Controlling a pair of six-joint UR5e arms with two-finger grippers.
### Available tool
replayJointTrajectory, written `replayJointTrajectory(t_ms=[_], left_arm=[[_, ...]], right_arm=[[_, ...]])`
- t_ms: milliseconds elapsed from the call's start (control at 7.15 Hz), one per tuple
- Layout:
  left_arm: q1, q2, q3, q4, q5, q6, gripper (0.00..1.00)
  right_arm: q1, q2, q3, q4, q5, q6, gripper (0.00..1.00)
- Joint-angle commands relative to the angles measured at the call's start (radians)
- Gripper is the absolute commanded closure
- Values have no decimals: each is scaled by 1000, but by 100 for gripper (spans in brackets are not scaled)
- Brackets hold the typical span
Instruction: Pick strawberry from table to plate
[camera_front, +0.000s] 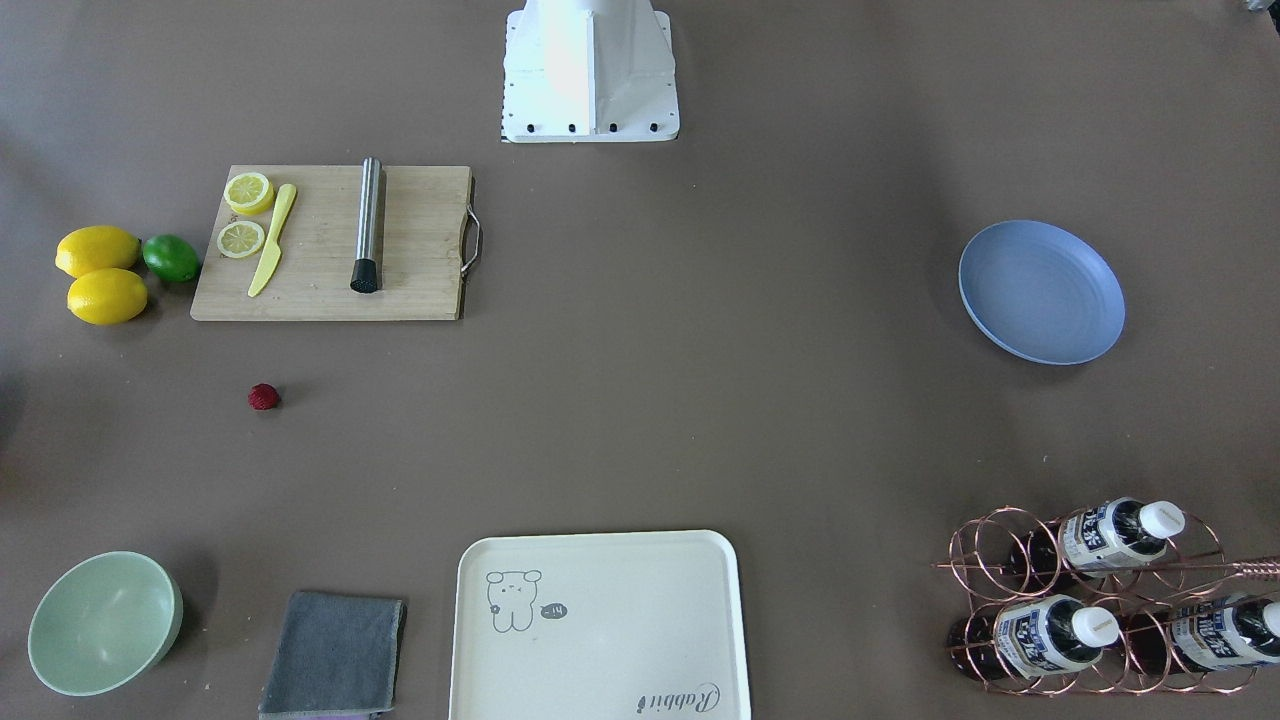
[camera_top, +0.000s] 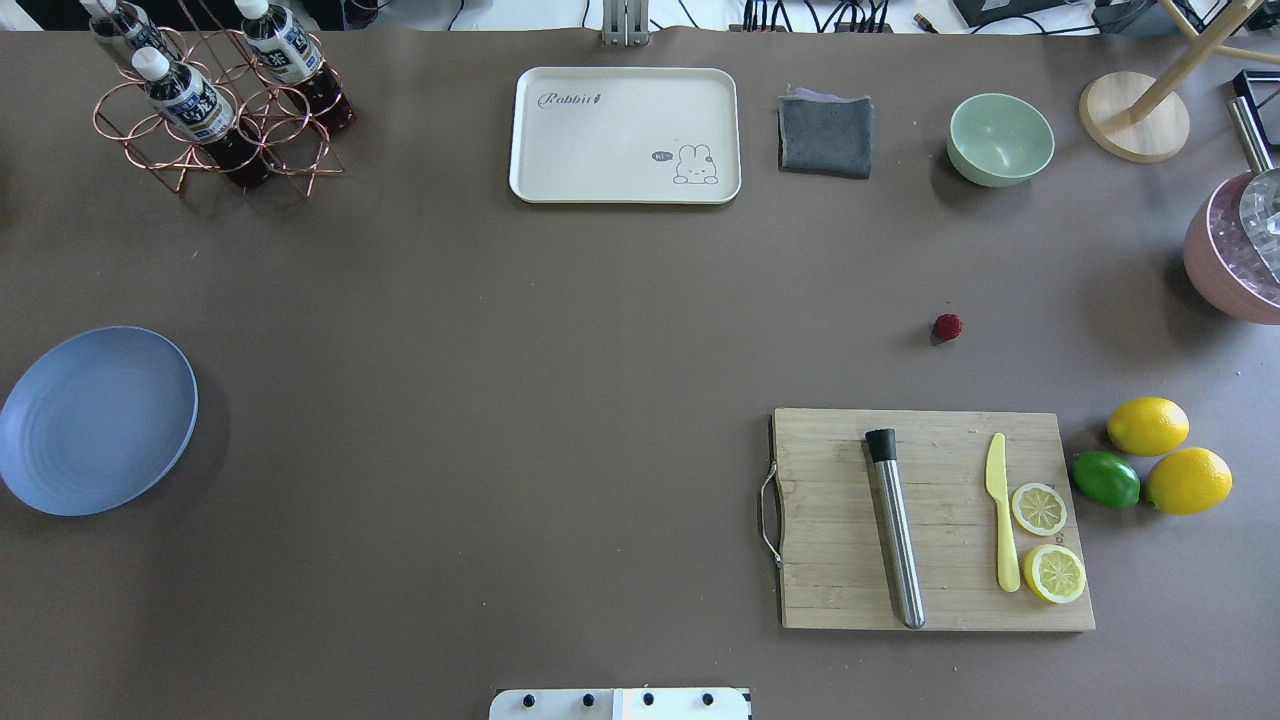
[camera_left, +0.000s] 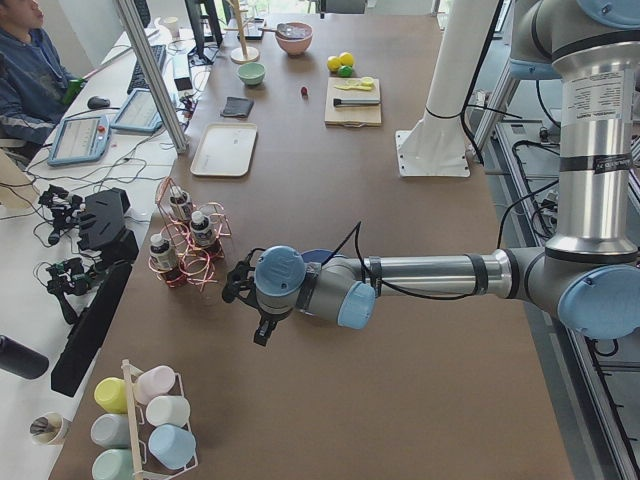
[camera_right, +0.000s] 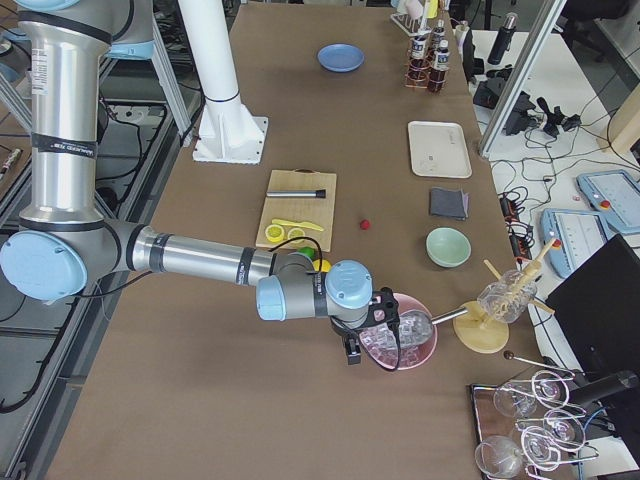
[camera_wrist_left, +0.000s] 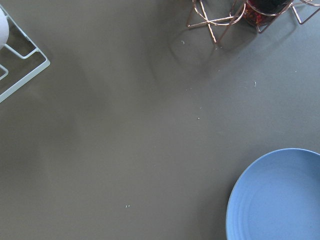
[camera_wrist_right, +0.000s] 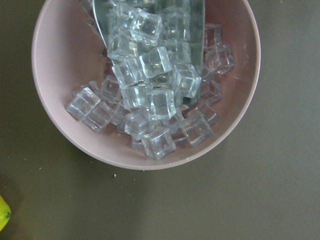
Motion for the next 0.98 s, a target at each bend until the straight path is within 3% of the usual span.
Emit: replayJointTrajectory(t_ms=[0,280,420,699,839], left_arm=[[48,8,26,-49,4,-41,2],[112,8,56,-146,5,-192,2],[166,20,101,-282,22,-293,2],[264,20,204,-527,76,-477,2],[290,20,221,-549,78,-496,2]], right_arm=[[-53,-4,37,86,-4,152,0],[-130,-5,48,184,-34,338,0],[-159,-5,48,221,-34,390,0],[-175,-7,48,229,-32,399,0],[-175,-7,47,229,-34,399,0]])
